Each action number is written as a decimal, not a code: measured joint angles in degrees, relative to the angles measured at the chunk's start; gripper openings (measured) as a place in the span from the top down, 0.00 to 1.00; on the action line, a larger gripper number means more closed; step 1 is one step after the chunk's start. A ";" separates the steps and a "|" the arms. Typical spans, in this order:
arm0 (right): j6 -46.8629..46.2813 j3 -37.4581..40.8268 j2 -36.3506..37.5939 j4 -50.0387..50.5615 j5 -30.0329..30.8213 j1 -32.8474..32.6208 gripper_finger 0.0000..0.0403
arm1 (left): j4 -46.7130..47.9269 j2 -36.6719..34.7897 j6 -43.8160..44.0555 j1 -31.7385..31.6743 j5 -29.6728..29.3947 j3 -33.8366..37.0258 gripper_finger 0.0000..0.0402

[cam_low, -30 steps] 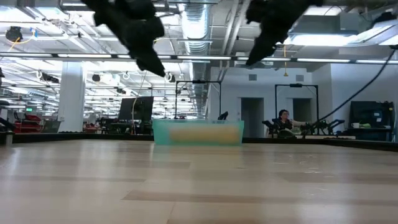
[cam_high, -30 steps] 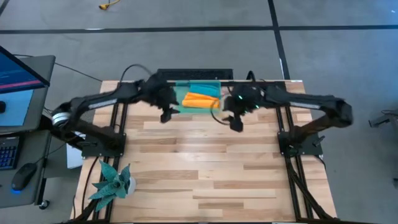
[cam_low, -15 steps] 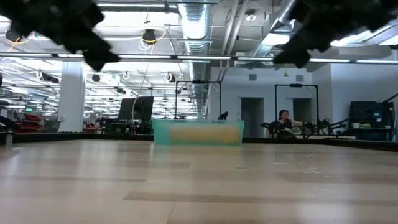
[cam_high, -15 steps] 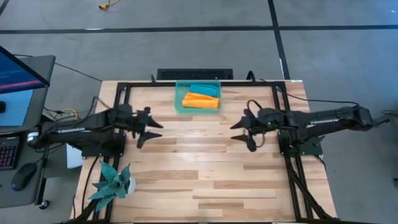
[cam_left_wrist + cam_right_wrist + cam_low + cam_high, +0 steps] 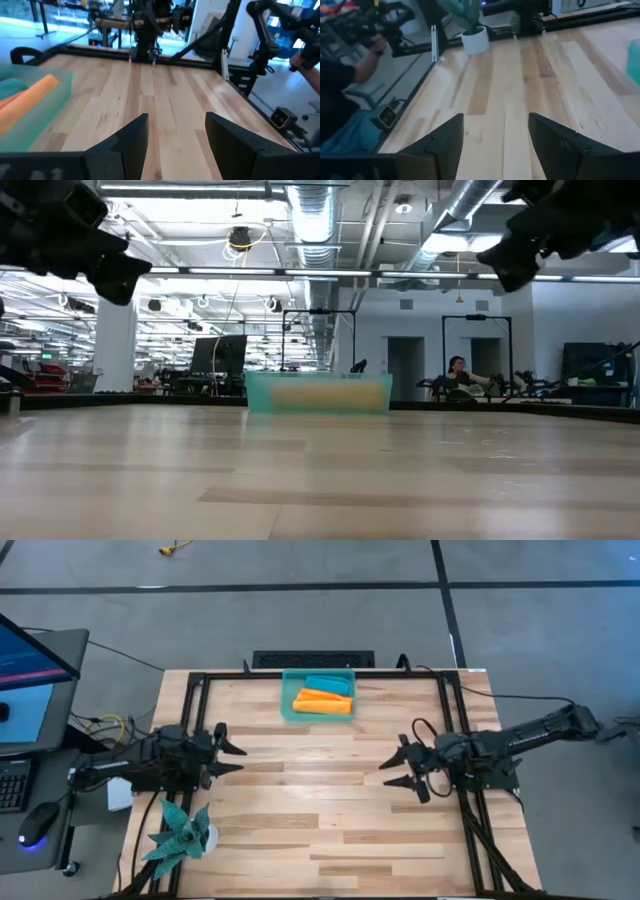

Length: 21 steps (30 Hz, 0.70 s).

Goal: Roll microfiber towels into tight, uniform cylinder then place into a basket
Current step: Return to Home Position

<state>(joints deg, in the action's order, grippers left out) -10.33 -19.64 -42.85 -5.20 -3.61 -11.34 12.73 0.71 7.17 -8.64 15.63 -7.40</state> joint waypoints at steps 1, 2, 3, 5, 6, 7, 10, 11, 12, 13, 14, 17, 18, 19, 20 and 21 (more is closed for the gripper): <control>-0.74 1.21 0.78 -0.95 1.48 -0.85 0.39 | -0.42 -0.82 0.00 0.01 0.08 0.90 0.53; -1.61 2.43 1.58 -1.53 3.26 -1.83 0.39 | -1.99 -0.62 0.05 0.02 -0.01 1.80 0.53; -2.26 3.58 2.61 -1.54 5.20 -2.79 0.39 | -2.29 -0.48 0.25 0.04 -0.04 2.54 0.53; -3.57 6.21 4.34 -3.65 9.22 -4.67 0.39 | -5.67 0.69 0.27 0.02 -0.84 3.35 0.53; -3.78 7.63 5.13 -4.91 11.29 -5.58 0.39 | -6.58 1.75 0.20 0.04 -1.37 3.58 0.53; -3.78 9.28 6.07 -5.74 13.21 -6.38 0.39 | -7.18 2.44 0.17 0.04 -1.73 3.71 0.53; -3.78 13.33 9.00 -9.46 17.36 -8.42 0.39 | -8.09 2.50 -1.32 0.04 -2.80 3.85 0.53; -3.78 14.58 10.16 -10.90 18.39 -8.91 0.39 | -8.49 2.57 -1.65 0.05 -3.32 3.85 0.53; -3.57 15.81 11.25 -11.43 19.11 -9.31 0.39 | -8.33 2.57 -1.76 0.06 -4.09 3.85 0.53; -3.38 16.99 12.26 -12.01 19.70 -9.64 0.39 | -8.05 2.37 -1.74 0.04 -4.97 3.89 0.53; -3.19 18.13 13.29 -12.60 20.41 -9.86 0.39 | -8.19 2.24 -1.76 0.04 -5.62 3.89 0.53; -2.49 19.28 16.38 -10.25 23.61 -9.94 0.39 | -8.36 2.12 -1.98 0.04 -5.89 3.89 0.54; -2.40 19.28 17.26 -9.36 24.98 -9.94 0.39 | -8.29 2.13 -1.98 0.04 -5.89 3.91 0.55; -2.28 19.28 17.97 -9.22 26.06 -9.94 0.39 | -8.41 2.13 -2.00 0.04 -5.94 3.91 0.57; -2.17 19.28 18.55 -8.72 26.80 -9.92 0.39 | -8.50 2.12 -2.20 0.04 -6.01 3.91 0.58; -1.85 19.28 18.94 -8.02 27.43 -9.92 0.39 | -8.49 2.12 -2.68 0.04 -6.03 3.91 0.60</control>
<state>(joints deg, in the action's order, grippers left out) -12.18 -0.36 -23.91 -13.22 23.82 -21.26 4.24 2.83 4.49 -8.60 9.61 -3.49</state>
